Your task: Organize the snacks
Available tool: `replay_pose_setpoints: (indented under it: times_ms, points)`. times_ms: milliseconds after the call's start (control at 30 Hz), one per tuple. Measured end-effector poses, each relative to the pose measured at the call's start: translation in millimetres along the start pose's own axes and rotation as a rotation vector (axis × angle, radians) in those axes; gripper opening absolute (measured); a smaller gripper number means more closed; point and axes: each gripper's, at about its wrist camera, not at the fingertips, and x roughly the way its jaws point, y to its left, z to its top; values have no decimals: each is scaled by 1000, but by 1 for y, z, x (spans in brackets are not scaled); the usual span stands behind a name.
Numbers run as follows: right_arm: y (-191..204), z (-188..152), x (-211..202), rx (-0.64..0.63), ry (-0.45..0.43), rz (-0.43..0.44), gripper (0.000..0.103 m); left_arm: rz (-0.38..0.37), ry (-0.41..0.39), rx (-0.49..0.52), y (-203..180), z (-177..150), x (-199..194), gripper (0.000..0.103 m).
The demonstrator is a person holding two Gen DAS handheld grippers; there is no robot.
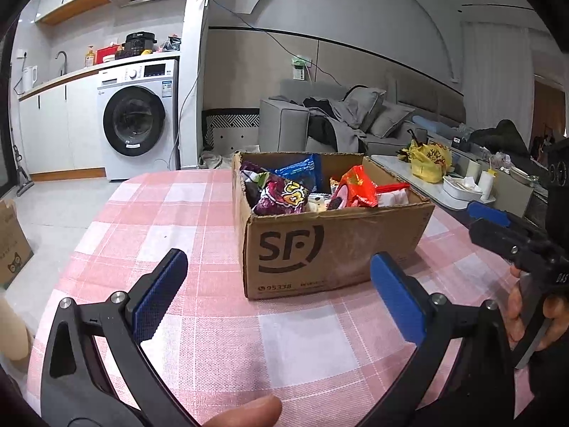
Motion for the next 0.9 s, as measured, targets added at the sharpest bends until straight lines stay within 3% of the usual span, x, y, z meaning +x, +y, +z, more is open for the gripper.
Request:
replay_pose_setpoints:
  times_ms: [900]
  points:
    - [4, -12, 3, -38, -25, -27, 103, 31, -51, 16, -4, -12, 6, 102]
